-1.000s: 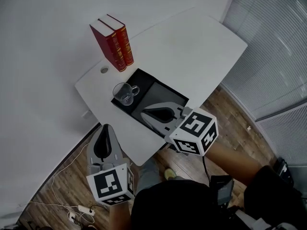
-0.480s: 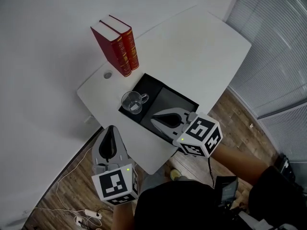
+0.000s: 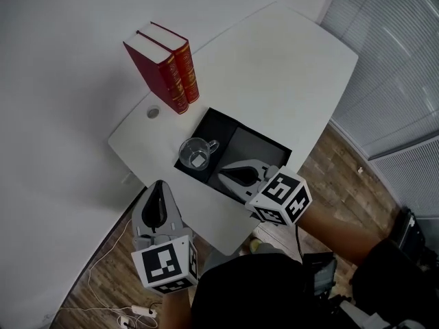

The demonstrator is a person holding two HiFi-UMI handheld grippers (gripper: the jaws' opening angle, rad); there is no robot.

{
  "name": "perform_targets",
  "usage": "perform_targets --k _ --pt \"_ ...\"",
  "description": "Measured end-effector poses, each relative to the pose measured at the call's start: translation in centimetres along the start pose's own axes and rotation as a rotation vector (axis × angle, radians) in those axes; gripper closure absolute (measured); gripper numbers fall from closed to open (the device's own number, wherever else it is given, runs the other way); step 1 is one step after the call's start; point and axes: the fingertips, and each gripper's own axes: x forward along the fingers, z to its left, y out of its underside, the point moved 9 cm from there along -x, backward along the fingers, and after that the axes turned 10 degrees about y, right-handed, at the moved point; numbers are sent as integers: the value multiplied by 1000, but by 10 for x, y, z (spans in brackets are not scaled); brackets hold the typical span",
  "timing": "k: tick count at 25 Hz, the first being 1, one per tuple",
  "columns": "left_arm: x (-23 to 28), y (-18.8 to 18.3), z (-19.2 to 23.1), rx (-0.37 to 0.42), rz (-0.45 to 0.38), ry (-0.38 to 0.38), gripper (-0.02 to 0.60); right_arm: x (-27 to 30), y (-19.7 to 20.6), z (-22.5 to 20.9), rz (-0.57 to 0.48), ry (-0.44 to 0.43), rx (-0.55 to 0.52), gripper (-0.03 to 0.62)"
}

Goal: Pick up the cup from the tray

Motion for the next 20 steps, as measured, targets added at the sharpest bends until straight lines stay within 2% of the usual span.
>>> perform_targets --k 5,6,8,12,20 --pt "11 0 13 10 3 42 580 15 7 -1 1 34 33 586" --pt "13 1 16 11 2 49 580 17 9 -1 6 35 31 568" --pt "17 3 20 12 1 62 580 21 13 -1 11 40 35 479" --pt "24 9 23 11 11 84 580 26 22 -1 -9 71 69 390" --pt "34 13 18 35 43 90 580 41 36 0 -10 115 62 322"
